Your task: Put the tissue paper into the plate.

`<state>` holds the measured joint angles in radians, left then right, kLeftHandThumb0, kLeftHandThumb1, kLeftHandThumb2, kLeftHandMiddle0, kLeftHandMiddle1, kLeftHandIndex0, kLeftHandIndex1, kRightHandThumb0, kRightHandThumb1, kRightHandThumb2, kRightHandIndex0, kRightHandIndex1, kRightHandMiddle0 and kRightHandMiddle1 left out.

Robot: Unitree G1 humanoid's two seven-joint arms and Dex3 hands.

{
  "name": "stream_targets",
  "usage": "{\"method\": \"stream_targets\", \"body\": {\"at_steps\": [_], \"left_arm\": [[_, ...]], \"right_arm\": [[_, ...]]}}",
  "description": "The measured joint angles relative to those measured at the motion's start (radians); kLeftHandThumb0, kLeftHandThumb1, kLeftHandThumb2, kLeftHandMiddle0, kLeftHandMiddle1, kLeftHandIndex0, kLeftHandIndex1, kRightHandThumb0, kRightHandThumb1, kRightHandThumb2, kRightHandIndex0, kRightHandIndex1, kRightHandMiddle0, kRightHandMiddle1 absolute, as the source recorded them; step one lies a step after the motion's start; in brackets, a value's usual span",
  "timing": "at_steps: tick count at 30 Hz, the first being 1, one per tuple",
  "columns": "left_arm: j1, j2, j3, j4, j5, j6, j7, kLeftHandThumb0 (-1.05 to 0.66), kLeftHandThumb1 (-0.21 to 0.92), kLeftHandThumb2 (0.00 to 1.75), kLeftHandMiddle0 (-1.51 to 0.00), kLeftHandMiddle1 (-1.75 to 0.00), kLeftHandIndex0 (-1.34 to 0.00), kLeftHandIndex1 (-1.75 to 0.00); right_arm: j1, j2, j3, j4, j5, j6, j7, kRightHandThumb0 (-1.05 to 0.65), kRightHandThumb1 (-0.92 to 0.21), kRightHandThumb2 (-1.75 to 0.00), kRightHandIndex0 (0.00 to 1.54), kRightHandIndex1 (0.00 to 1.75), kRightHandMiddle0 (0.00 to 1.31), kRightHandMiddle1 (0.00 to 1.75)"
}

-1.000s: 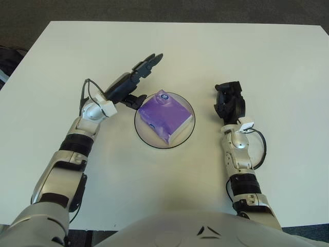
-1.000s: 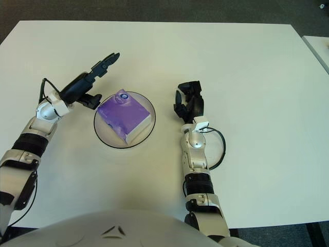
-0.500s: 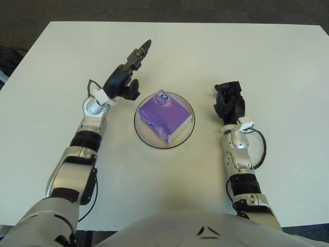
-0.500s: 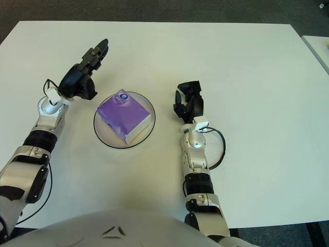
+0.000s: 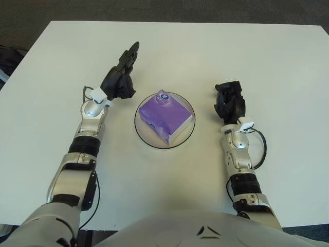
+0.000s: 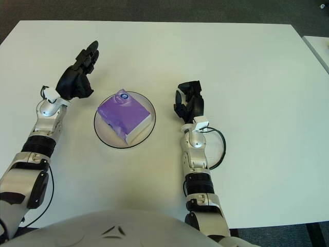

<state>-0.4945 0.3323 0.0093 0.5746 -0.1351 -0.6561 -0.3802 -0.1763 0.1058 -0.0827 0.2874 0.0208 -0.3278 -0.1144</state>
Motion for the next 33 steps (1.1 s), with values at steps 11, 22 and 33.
{"method": "stream_targets", "body": {"at_steps": [11, 22, 33], "left_arm": [[0.051, -0.032, 0.033, -0.030, 0.037, 0.047, 0.087, -1.05, 0.92, 1.21, 0.00, 0.00, 0.00, 0.00], [0.071, -0.054, 0.058, -0.015, 0.075, 0.089, 0.171, -1.05, 0.92, 1.23, 0.00, 0.00, 0.00, 0.00], [0.072, -0.065, 0.074, 0.003, 0.104, 0.123, 0.223, -1.05, 0.92, 1.26, 0.00, 0.00, 0.00, 0.00]], "right_arm": [[0.001, -0.003, 0.000, 0.000, 0.000, 0.000, 0.006, -0.35, -0.92, -0.52, 0.29, 0.98, 0.18, 1.75], [0.001, -0.005, 0.000, 0.000, 0.000, 0.000, 0.011, -0.35, -0.92, -0.52, 0.31, 0.99, 0.18, 1.75], [0.001, -0.005, 0.000, 0.000, 0.001, 0.000, 0.011, -0.35, -0.92, -0.52, 0.34, 1.00, 0.18, 1.75]]}}
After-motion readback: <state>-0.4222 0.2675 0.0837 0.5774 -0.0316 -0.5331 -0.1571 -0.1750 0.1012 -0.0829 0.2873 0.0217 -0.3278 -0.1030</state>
